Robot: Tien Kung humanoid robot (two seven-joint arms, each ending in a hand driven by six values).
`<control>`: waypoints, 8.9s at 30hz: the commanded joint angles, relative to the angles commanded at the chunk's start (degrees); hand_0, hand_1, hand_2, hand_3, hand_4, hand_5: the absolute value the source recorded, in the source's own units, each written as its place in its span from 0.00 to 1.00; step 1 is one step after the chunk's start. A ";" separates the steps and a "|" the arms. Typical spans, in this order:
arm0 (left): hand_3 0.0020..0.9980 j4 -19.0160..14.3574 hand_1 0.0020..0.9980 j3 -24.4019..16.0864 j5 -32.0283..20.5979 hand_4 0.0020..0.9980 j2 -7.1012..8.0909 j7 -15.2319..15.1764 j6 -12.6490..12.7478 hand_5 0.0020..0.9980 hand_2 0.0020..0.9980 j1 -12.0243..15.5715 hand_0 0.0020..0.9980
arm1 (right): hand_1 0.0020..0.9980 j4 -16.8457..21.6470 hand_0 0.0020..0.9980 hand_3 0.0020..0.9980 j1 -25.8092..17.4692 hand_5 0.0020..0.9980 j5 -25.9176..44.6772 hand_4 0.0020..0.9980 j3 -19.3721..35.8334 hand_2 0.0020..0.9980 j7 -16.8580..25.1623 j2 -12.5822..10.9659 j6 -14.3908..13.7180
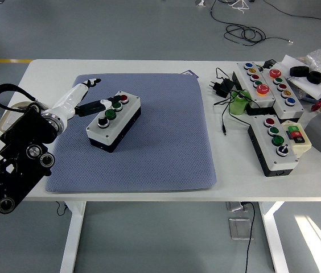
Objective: Pick up the button,place it on the desk,press the button,press the button
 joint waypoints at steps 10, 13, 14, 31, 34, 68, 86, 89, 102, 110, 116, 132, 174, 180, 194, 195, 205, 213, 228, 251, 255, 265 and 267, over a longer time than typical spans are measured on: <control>1.00 2.34 1.00 4.97 3.60 1.00 -2.15 8.14 -0.34 0.70 1.00 -2.21 0.97 | 0.80 0.00 0.79 0.75 0.43 0.48 0.03 0.41 -0.17 0.82 0.08 -0.09 -0.05; 1.00 3.77 1.00 6.20 4.17 1.00 -3.34 8.14 -0.04 0.66 1.00 -2.80 0.95 | 0.80 0.00 0.79 0.75 0.56 0.48 -0.03 0.41 -0.31 0.82 0.08 -0.12 -0.05; 1.00 4.04 1.00 6.34 4.23 1.00 -3.59 8.14 0.02 0.66 1.00 -2.89 0.95 | 0.80 0.00 0.79 0.75 0.58 0.48 -0.05 0.41 -0.32 0.82 0.09 -0.12 -0.06; 1.00 13.10 1.00 7.36 8.94 1.00 -8.38 8.14 0.58 0.43 1.00 -6.16 0.81 | 0.80 0.00 0.79 0.75 1.04 0.48 -0.20 0.41 -0.46 0.82 0.29 -0.26 -0.19; 1.00 14.95 1.00 7.65 9.97 1.00 -8.97 8.14 0.20 0.43 1.00 -6.72 0.81 | 0.80 0.00 0.79 0.75 1.07 0.48 -0.37 0.41 -0.44 0.82 0.26 -0.27 -0.20; 1.00 23.44 0.63 11.70 20.02 0.87 -10.67 8.14 -2.58 0.13 0.73 -9.39 0.50 | 0.80 0.00 0.79 0.75 0.28 0.48 -0.53 0.41 -1.07 0.82 0.20 -0.43 -0.35; 0.57 22.12 0.33 11.90 24.27 0.60 -9.30 8.14 -0.87 0.00 0.33 -8.67 0.35 | 0.80 0.00 0.79 0.75 0.52 0.48 -0.62 0.41 -1.14 0.82 0.34 -0.39 -0.33; 0.57 20.95 0.33 11.55 24.45 0.60 -8.66 7.34 1.32 0.00 0.33 -8.51 0.35 | 0.80 0.00 0.79 0.75 0.58 0.48 -0.55 0.41 -1.14 0.82 0.37 -0.40 -0.32; 0.40 15.95 0.29 10.97 17.31 0.54 -4.52 -16.53 3.89 0.00 0.27 -8.77 0.30 | 0.80 0.00 0.79 0.75 0.75 0.48 -0.57 0.41 -0.96 0.82 0.24 -0.35 -0.42; 0.39 16.51 0.30 11.90 20.48 0.53 -2.06 -30.33 -1.15 0.00 0.28 -9.53 0.32 | 0.80 0.00 0.79 0.75 0.79 0.48 -0.57 0.41 -0.98 0.82 0.18 -0.34 -0.43; 0.39 16.52 0.31 14.05 27.67 0.53 -1.36 -32.67 0.09 0.00 0.29 -9.42 0.33 | 0.80 0.00 0.79 0.75 0.83 0.48 -0.66 0.41 -0.99 0.82 0.11 -0.32 -0.43; 0.42 19.32 0.33 15.67 27.67 0.53 -1.82 -32.68 -1.42 0.00 0.32 -9.14 0.35 | 0.80 0.00 0.79 0.75 0.68 0.48 -0.98 0.41 -1.03 0.82 -0.12 -0.28 -0.49; 1.00 19.59 0.77 13.06 27.67 0.77 -1.78 -32.71 -5.16 0.07 0.85 -8.29 0.63 | 0.80 0.00 0.79 0.75 0.52 0.48 0.19 0.41 -2.20 0.82 0.14 -0.25 -0.48; 1.00 18.87 0.81 12.41 27.67 0.79 -1.57 -32.51 -6.11 0.09 0.87 -8.02 0.68 | 0.80 0.00 0.79 0.75 0.58 0.48 0.53 0.41 -2.40 0.82 0.24 -0.23 -0.50; 1.00 6.38 0.87 5.48 27.67 0.86 0.80 -30.38 -15.87 0.17 0.93 -3.65 0.77 | 0.80 0.00 0.79 0.75 0.66 0.48 0.83 0.41 -2.58 0.82 0.34 -0.22 -0.46; 1.00 5.75 0.87 5.28 27.67 0.86 0.88 -30.31 -16.21 0.17 0.93 -3.50 0.77 | 0.80 0.00 0.79 0.75 0.66 0.48 0.83 0.41 -2.57 0.82 0.34 -0.22 -0.46; 1.00 -11.02 0.42 -1.07 27.67 0.80 1.85 -23.80 -17.43 0.13 0.46 0.02 0.52 | 0.80 0.00 0.79 0.75 0.54 0.48 0.49 0.41 -2.25 0.82 0.36 -0.23 -0.40; 1.00 -16.04 0.25 0.03 27.67 0.80 2.04 -20.60 -19.98 0.16 0.26 0.08 0.23 | 0.80 0.00 0.79 0.75 0.41 0.48 -0.03 0.41 -1.94 0.82 0.18 -0.25 -0.42; 0.91 -14.06 0.04 1.57 27.67 0.55 1.91 -18.37 -28.69 0.00 0.07 -0.21 0.12 | 0.80 0.00 0.79 0.75 0.05 0.48 -0.60 0.41 -1.71 0.82 -0.11 -0.27 -0.51; 0.91 -8.96 0.05 4.19 27.67 0.56 1.61 -18.27 -31.13 0.00 0.08 -2.26 0.14 | 0.80 0.00 0.79 0.75 0.66 0.48 -0.04 0.41 -1.86 0.82 0.23 -0.28 -0.43; 0.91 -8.19 0.05 4.76 27.67 0.56 1.43 -18.24 -31.31 0.00 0.08 -2.79 0.14 | 0.80 0.00 0.79 0.75 0.74 0.48 -0.05 0.41 -1.94 0.82 0.19 -0.30 -0.41; 0.91 -5.98 0.06 5.74 27.67 0.56 0.98 -17.93 -32.31 0.00 0.09 -3.79 0.15 | 0.80 0.00 0.79 0.75 0.85 0.48 0.07 0.41 -2.13 0.82 0.23 -0.34 -0.36; 0.91 -5.70 0.06 5.83 27.67 0.56 0.93 -17.77 -32.90 0.00 0.09 -3.86 0.15 | 0.80 0.00 0.79 0.75 0.88 0.48 -0.01 0.41 -2.10 0.82 0.23 -0.36 -0.36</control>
